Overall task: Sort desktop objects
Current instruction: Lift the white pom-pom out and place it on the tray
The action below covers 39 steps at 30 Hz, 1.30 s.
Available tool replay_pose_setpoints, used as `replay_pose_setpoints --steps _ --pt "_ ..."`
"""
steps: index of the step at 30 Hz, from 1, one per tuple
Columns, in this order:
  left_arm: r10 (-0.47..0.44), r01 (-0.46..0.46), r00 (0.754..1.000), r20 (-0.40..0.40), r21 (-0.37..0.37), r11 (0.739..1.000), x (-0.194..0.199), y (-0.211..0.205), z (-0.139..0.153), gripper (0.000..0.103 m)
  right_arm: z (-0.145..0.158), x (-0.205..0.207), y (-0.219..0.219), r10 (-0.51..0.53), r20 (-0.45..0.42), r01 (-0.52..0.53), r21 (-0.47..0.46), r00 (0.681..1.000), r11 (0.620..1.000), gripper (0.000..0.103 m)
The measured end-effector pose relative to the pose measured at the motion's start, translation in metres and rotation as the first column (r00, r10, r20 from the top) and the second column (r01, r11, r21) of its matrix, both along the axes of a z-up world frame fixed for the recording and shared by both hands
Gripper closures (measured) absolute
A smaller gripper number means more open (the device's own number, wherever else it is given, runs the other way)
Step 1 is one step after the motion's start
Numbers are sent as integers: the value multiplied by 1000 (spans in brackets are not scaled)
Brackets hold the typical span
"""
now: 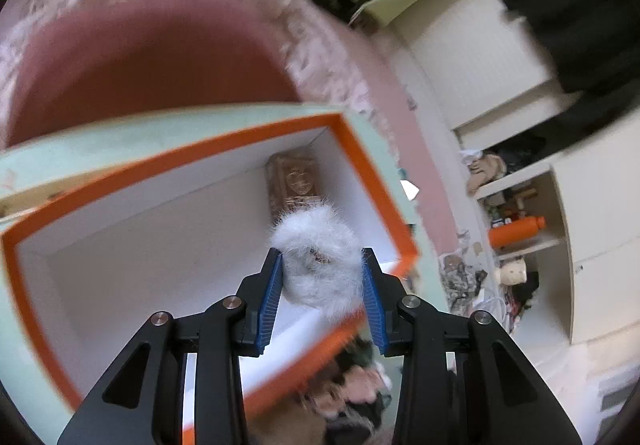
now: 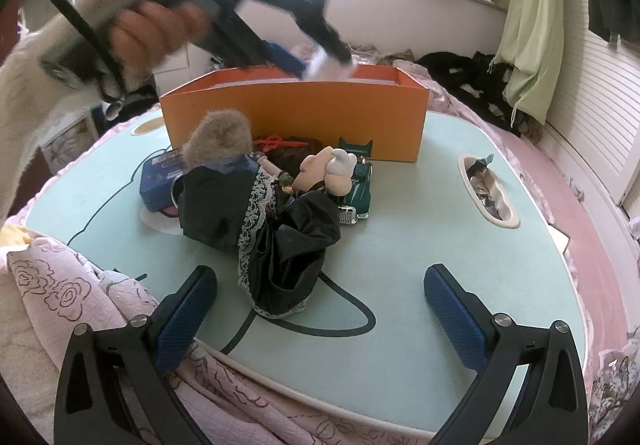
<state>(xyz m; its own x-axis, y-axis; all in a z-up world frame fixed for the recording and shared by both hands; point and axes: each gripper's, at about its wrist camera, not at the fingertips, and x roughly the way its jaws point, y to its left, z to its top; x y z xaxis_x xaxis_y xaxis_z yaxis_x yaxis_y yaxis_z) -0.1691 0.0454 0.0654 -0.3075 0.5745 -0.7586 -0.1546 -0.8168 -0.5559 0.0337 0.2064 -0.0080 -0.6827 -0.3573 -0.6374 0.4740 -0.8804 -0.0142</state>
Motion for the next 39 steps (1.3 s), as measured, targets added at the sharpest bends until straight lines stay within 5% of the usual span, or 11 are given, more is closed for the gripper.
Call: replay_pose_setpoints --steps 9,16,19,22,25,30,36,39 --pt "-117 108 983 -143 -72 992 68 20 26 58 0 0 0 0 -1 0 0 1000 1000 0" --pt "-54 34 971 -233 -90 995 104 -10 28 50 0 1 0 -1 -1 1 0 1000 1000 0" --pt "-55 -7 950 -306 -199 980 141 -20 26 40 0 1 1 -1 -1 1 -1 1000 1000 0" --pt "-86 -63 926 -368 -375 925 174 -21 14 38 0 1 1 -1 -1 1 -1 1000 1000 0" --pt "-118 -59 932 -343 -466 883 197 -21 -13 38 0 1 1 -1 -1 1 0 1000 1000 0" --pt "-108 -54 951 -289 -502 863 198 -16 -50 38 0 1 1 0 -1 0 -2 1000 1000 0" --pt "-36 -96 964 -264 -473 876 182 -28 -69 0 0 2 2 0 -3 0 -1 1000 1000 0" --pt "-9 -132 956 -294 -458 879 182 -37 -73 0 0 2 2 -1 -3 1 -2 1000 1000 0"
